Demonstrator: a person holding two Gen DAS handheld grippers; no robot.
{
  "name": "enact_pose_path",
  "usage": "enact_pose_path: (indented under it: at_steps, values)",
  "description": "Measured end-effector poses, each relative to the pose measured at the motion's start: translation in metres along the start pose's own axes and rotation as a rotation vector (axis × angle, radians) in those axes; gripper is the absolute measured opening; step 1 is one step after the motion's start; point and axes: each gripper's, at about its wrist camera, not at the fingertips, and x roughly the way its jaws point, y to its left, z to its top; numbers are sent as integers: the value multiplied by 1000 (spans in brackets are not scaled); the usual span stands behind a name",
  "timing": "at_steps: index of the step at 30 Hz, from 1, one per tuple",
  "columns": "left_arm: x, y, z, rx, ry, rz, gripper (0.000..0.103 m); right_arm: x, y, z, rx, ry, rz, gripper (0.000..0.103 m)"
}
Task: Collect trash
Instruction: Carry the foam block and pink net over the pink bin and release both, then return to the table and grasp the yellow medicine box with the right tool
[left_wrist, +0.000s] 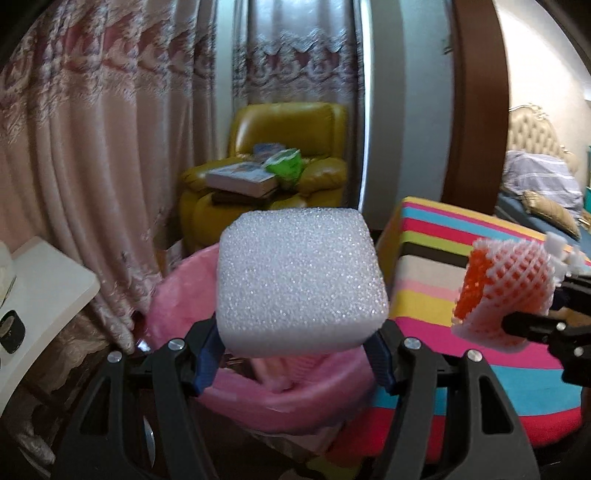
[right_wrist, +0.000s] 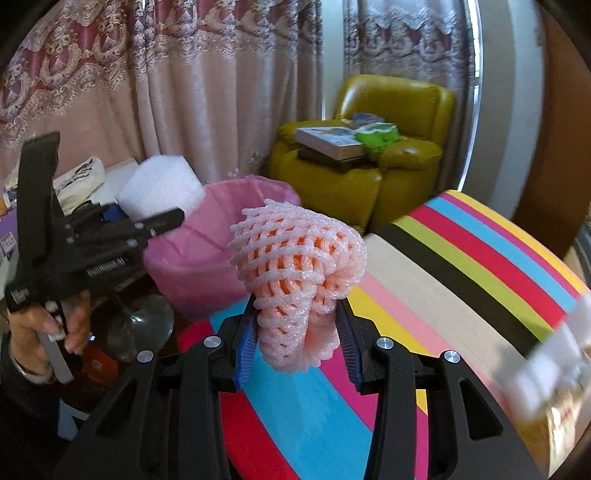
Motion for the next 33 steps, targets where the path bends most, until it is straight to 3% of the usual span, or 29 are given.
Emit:
enact_pose_path:
  at_steps: [7,12,13,14,15,16,21,26,29,33]
  values:
    - [26,36,-3,-91,57,13,64,44,29,48,-32,7,22,41]
    - [32,61,-8,-174,62,16,65,68,38,77,-16,-14,58,50]
    - [33,61,-9,-182,64,21,68,73,38,81,-12,-19,76,61]
    - [33,64,-9,-193,63,30,79,75,36,84,-7,-24,84,74]
    - [31,69,-12,-215,47,44,86,75,34,86,7,-41,82,76]
    - [28,70,-14,-229,33,48,87,74,30,87,24,-46,90,77]
    - [18,71,-25,-251,12,38,93,52,11,74,55,-78,95,77]
    - [8,49,-31,-226,-3,32,98,12,-10,39,36,-101,7,77]
    - [4,27,-31,-200,-4,-7,98,-11,-26,15,31,-97,-65,77]
    - [-2,-32,-36,-94,26,-121,98,-41,-50,-18,71,-90,-142,79]
